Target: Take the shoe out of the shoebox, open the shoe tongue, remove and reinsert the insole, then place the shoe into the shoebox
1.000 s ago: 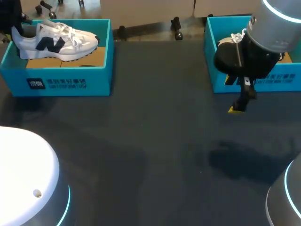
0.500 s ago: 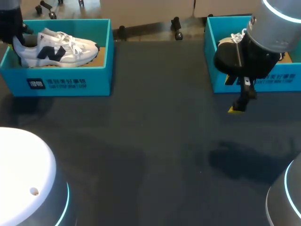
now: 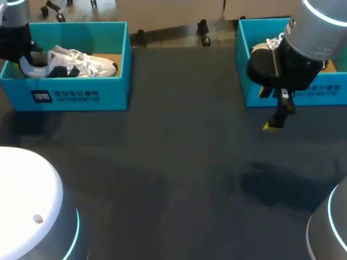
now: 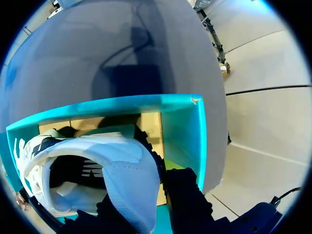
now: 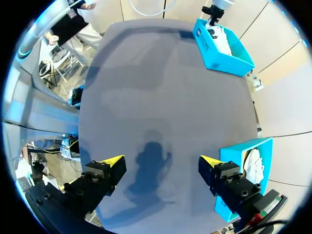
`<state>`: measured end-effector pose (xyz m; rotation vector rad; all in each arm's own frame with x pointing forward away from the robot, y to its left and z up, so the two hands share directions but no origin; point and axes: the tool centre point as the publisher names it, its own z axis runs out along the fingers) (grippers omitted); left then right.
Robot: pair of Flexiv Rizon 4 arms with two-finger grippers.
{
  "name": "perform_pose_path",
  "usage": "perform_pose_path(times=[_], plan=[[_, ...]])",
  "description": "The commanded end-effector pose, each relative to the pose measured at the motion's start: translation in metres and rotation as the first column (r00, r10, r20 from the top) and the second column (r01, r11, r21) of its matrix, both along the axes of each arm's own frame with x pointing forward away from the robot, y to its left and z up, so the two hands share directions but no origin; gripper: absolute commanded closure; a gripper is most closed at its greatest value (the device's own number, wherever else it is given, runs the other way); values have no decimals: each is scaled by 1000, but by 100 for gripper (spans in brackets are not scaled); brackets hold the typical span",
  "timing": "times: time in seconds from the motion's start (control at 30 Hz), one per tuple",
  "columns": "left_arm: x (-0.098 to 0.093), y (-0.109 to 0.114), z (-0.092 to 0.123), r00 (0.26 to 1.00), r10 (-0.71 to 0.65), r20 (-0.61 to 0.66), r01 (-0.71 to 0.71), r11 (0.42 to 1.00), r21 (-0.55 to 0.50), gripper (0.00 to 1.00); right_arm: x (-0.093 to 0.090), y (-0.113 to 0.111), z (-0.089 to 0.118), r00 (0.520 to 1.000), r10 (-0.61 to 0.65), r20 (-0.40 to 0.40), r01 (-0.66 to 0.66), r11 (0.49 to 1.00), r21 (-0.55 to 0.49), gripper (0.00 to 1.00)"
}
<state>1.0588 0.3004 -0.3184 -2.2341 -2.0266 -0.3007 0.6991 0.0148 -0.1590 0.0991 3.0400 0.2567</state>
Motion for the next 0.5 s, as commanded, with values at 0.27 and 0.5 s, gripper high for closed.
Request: perform_pose_path(times=[0.27,0.5], plan=[[3,-1,-22,1000,2,-18,-2,1000,15,100,2,2,-1,1000,-1,-3,1,1000,-3,0],[-2,0,-35,1000,6,-27,-5,999,42,100,2,2,-1,1000,-1,-3,1,1000,-3,0]])
